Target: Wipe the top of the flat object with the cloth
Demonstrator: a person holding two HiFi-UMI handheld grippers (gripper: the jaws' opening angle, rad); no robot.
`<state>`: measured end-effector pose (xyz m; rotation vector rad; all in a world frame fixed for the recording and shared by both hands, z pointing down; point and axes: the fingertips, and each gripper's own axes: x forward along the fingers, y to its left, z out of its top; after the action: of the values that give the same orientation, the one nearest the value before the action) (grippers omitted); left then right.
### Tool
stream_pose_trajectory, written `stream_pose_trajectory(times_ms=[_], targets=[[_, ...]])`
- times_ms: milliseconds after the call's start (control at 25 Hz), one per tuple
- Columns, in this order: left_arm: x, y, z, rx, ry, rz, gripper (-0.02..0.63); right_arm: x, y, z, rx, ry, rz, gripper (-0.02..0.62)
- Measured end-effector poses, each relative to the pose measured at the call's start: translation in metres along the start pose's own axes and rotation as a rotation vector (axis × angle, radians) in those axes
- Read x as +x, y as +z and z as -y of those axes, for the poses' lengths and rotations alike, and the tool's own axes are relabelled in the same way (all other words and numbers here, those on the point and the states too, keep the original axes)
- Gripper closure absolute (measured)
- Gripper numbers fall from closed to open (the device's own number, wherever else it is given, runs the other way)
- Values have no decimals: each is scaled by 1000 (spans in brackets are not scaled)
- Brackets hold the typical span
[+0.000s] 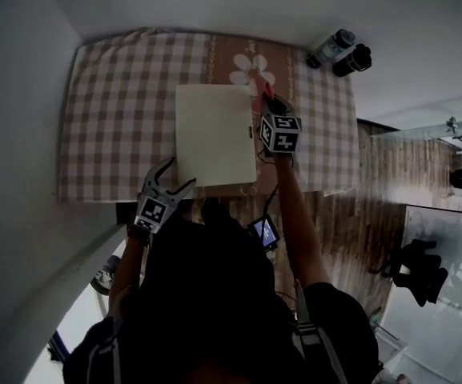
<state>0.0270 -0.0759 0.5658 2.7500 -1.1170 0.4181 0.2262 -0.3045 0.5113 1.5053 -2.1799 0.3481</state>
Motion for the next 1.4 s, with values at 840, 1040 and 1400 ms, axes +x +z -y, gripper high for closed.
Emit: stream_pose_trajectory(times_ms=[840,1040,1400], targets=[[8,-23,1,-12,-305,-5,193,75,-59,-33,344,15,-286,583],[10,-24,-2,-1,-318,-18,193,80,-55,-44,437,55,-282,583],[12,-33,-1,9,-319,-10,193,85,-54,-77,396,119,-303,583]])
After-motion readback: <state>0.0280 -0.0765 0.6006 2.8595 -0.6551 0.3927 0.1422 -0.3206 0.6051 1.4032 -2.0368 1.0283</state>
